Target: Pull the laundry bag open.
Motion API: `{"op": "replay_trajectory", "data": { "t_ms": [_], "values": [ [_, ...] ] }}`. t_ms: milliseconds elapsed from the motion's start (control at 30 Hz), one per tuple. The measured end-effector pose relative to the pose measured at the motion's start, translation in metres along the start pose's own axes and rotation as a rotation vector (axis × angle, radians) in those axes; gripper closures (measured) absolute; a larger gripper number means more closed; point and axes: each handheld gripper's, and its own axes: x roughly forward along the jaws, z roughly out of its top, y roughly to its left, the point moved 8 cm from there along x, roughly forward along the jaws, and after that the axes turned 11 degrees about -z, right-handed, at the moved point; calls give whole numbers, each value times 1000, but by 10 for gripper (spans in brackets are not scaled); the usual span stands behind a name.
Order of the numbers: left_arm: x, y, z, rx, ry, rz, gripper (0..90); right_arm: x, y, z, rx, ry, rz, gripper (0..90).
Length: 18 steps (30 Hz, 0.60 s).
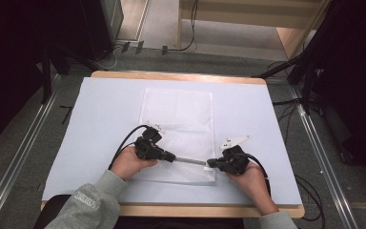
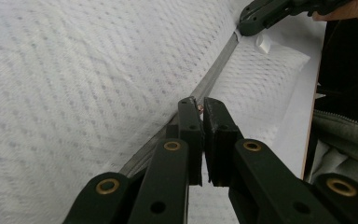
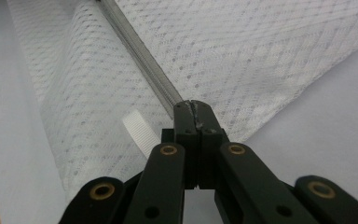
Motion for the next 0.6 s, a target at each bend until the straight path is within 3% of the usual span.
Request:
{"op": "replay_trajectory", "data": {
  "t_ms": [400,600],
  "values": [
    [-11,5,-8,-4,2,2,878,0,-1,0,6,-2,5,900],
    [-22,10,-13,-26,-7,12,878,0,-1,0,11,-1,11,900]
  ]
}}
